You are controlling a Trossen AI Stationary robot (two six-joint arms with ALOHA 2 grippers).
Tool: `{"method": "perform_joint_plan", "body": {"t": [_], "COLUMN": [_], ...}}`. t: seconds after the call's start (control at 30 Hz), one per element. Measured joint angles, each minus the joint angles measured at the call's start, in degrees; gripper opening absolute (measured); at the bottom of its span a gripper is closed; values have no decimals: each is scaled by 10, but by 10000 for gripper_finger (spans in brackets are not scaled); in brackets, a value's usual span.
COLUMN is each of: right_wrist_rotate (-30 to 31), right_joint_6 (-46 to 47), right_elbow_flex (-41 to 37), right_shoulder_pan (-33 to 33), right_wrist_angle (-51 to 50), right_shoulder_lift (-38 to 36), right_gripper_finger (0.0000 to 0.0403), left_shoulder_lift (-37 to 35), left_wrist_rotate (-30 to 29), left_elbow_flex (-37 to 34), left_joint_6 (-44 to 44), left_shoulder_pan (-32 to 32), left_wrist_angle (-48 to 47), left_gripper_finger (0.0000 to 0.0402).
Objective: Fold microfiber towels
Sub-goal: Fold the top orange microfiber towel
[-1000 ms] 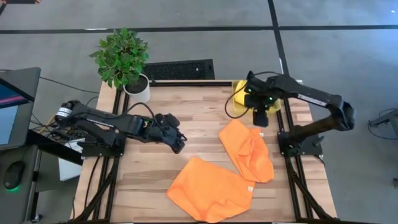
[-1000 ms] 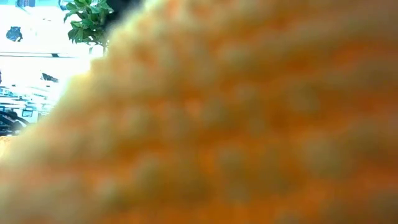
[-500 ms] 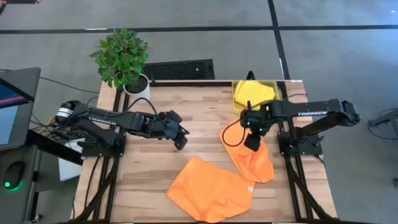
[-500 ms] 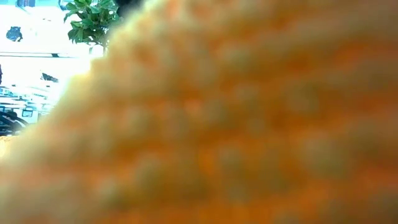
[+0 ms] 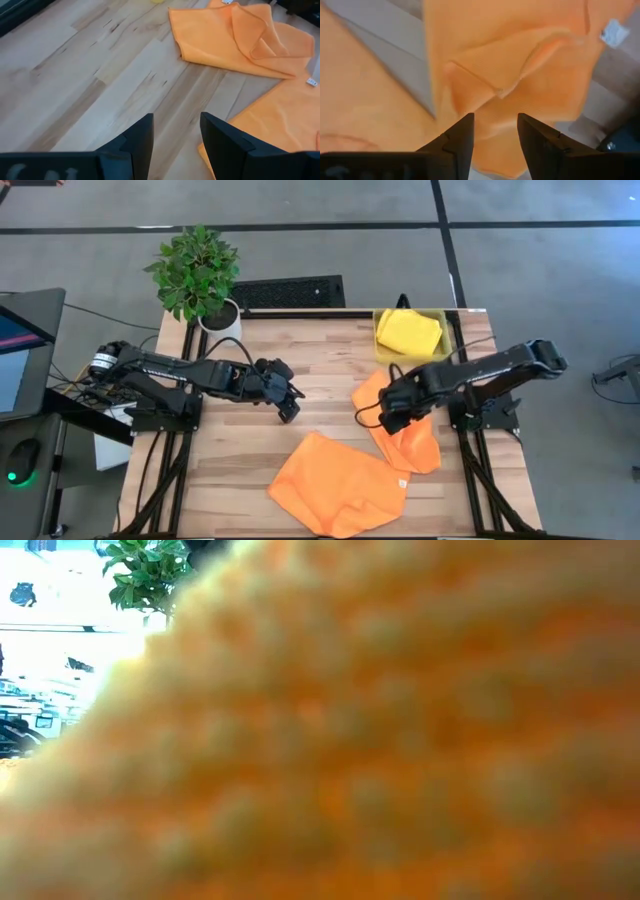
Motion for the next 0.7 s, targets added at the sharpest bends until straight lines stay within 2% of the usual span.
{"method": "perform_joint_plan", "body": {"t": [0.17, 0.43, 0.7], "right_wrist_rotate": [8, 34, 41], "right_joint_6": [5, 3, -66], "right_elbow_flex": [0, 0, 0], "right_shoulder_pan": [13, -2, -15], "right_wrist_angle": [1, 0, 6], "right_shoulder_lift": [60, 116, 160], "right_gripper_finger": [180, 184, 177], "left_shoulder_lift": [0, 0, 0], "left_wrist_rotate": [0, 19, 19], "left_elbow_flex": [0, 0, 0], "left_joint_6": [12, 24, 24], "left_shoulder_pan": [0, 0, 0], "left_wrist_angle": [0, 0, -3], "left_gripper_finger": [154, 154, 154]}}
